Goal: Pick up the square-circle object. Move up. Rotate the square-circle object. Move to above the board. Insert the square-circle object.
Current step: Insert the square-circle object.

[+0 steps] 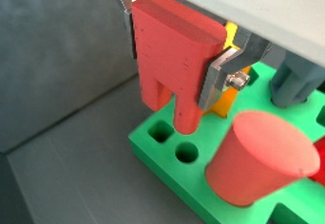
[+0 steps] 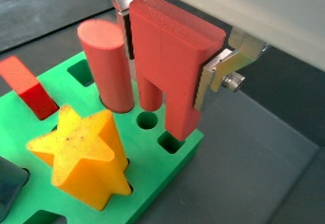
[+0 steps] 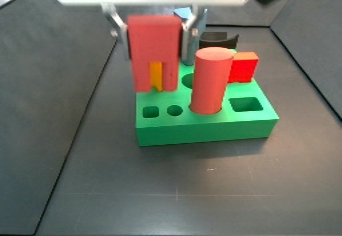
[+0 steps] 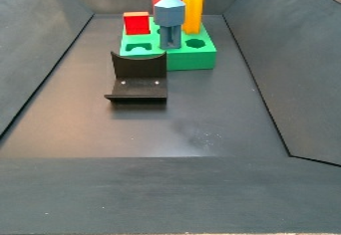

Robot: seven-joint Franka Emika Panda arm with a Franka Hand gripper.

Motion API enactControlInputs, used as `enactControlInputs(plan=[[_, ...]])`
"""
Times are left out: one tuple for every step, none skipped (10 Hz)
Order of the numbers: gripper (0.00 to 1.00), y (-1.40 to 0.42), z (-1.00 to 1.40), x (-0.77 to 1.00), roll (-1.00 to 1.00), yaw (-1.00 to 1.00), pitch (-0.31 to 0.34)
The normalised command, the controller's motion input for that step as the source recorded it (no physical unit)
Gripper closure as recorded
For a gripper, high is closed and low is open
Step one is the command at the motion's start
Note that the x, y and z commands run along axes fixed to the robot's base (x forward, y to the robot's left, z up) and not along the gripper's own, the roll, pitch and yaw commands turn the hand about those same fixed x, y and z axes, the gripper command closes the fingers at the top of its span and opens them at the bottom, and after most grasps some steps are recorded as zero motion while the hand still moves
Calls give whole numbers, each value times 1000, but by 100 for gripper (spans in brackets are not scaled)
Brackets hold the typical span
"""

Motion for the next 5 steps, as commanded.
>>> enactControlInputs(plan=[[100,0,-726,54,224,194,-106],[100,0,-537,-20,149,140,-139],[100,0,-383,-194,30,51,-190],[100,-14,-131,-166,0,0,-236],[100,-43,-289,-37,0,0,-171]])
